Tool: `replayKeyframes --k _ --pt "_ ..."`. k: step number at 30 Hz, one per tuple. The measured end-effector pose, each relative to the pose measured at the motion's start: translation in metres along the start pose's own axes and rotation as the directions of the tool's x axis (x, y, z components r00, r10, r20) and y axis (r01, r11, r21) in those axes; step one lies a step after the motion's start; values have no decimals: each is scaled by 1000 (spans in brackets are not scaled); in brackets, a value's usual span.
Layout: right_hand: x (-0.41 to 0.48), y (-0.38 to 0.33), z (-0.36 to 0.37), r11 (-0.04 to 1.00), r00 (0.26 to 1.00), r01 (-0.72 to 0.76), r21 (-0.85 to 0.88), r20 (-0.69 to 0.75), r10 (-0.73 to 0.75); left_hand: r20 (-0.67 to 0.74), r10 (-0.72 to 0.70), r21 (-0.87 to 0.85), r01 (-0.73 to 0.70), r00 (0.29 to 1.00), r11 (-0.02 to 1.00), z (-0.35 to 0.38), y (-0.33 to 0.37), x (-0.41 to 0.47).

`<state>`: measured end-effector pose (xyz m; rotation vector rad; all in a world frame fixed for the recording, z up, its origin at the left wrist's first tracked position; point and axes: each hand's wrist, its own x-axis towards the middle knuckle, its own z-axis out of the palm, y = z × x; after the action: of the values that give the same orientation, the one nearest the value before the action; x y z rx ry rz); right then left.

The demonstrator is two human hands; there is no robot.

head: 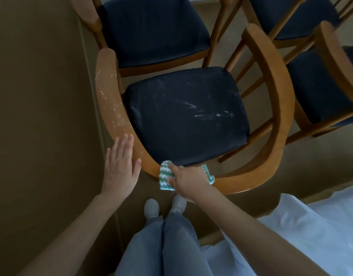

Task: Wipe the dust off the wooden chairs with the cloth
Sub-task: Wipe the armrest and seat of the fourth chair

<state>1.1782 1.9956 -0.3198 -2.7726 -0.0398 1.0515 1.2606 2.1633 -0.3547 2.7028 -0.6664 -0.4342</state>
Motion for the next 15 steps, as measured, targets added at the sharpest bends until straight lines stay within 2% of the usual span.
replayKeyframes --k 3,5,11,12,15 --pt "45 -11 -7 963 998 6 268 56 -21 -8 -29 16 29 1000 999 -4 -10 18" --pt "59 -15 -8 907 997 52 419 24 -68 -4 -31 22 31 1000 999 -5 -14 29" --pt "104 -35 -5 836 987 87 543 -159 0 -68 -57 -30 55 996 998 -8 -13 51" --pt "115 -38 -7 805 986 80 588 -164 22 -88 -69 -40 66 994 997 -10 -13 54" --pt "129 -39 -18 616 989 20 788 -108 106 -126 -102 -58 95 987 994 -17 -15 64"
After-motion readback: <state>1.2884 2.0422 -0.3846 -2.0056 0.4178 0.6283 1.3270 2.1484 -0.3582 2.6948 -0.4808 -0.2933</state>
